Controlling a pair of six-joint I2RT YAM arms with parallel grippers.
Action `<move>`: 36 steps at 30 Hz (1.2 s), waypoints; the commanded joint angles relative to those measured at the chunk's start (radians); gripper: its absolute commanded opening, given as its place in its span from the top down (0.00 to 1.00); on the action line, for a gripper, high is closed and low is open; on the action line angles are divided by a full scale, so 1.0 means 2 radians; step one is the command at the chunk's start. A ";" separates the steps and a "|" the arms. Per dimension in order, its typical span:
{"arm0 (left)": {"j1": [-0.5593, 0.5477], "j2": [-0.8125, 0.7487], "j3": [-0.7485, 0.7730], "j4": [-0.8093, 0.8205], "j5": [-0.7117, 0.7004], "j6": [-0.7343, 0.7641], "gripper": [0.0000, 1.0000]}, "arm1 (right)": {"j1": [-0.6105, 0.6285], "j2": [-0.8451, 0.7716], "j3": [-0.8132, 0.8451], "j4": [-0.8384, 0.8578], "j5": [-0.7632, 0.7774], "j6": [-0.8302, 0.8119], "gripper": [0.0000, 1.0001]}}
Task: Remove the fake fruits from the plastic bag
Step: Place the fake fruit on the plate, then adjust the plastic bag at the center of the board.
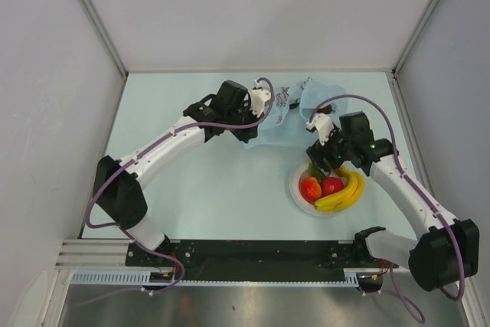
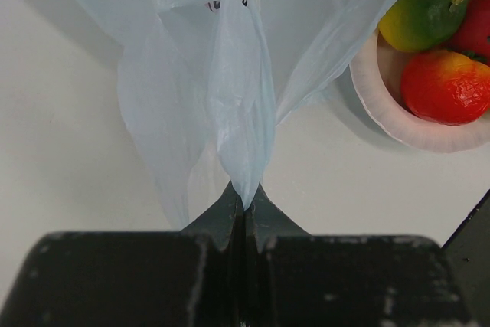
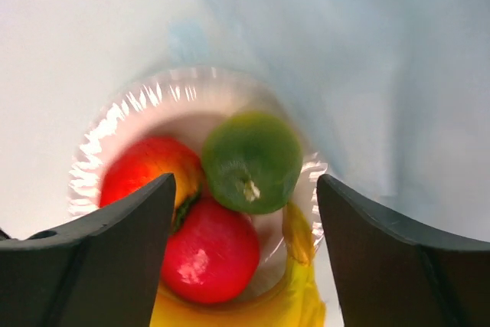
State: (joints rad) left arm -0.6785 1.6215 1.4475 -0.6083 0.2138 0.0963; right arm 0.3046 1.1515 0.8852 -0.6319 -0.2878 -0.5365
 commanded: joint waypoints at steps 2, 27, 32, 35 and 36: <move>-0.003 0.003 0.016 0.008 0.006 -0.002 1.00 | 0.012 -0.041 0.075 0.052 -0.063 0.070 0.30; 0.035 -0.211 -0.037 -0.072 0.076 0.069 1.00 | 0.154 0.239 0.156 0.275 0.040 0.103 0.68; 0.035 -0.170 -0.079 -0.047 0.046 0.056 1.00 | 0.165 0.244 0.136 0.283 0.047 0.098 0.63; 0.035 -0.161 -0.096 -0.035 0.052 0.052 0.99 | 0.165 0.244 0.131 0.298 0.061 0.096 0.53; 0.035 -0.160 -0.099 -0.034 0.054 0.052 1.00 | 0.165 0.243 0.130 0.304 0.064 0.096 0.48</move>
State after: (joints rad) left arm -0.6083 1.2984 1.2819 -0.6930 0.3157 0.2020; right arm 0.6426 1.6657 1.1534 -0.0914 -0.1879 -0.3454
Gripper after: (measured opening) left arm 0.006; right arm 0.430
